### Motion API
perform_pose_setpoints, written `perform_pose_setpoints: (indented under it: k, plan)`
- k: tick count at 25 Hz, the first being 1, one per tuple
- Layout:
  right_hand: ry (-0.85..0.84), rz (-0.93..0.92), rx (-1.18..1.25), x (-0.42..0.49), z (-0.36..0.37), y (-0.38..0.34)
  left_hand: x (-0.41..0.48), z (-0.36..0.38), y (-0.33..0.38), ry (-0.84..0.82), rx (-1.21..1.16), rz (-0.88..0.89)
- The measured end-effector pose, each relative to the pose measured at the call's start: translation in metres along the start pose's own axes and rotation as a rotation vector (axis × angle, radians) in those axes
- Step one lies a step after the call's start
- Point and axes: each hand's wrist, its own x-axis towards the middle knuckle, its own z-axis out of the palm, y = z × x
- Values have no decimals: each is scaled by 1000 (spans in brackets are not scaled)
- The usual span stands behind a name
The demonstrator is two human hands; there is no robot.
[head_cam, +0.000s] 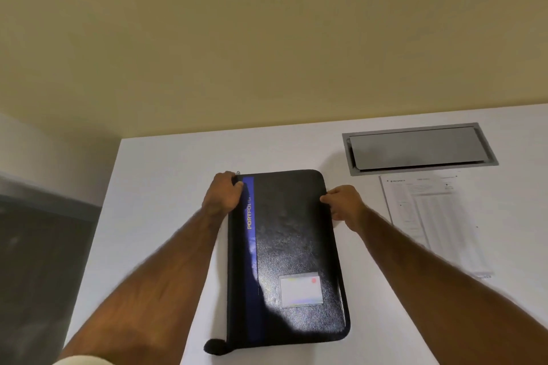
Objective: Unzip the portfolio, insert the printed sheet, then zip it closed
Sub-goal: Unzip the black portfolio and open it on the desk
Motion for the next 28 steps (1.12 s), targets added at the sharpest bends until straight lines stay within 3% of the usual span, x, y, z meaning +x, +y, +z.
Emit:
perform_pose_setpoints:
  k: [4, 8, 15, 18, 23, 28]
  plan:
    - [-18, 22, -64, 5, 0, -6, 24, -2, 10, -1, 89, -41]
    - [-65, 100, 37, 5, -3, -15, 44, -7, 23, 24, 154, -249]
    - [-18, 156, 74, 18, -1, -16, 63, -8, 40, -110, 148, -389]
    - [3, 170, 74, 22, 1, -16, 72, -8, 38, -140, 266, -423]
    - [14, 124, -32, 25, 3, -19, 76, -1, 46, -58, 425, -358]
    - [55, 166, 85, 22, 2, -24, 75, 6, 53, -60, 578, -226]
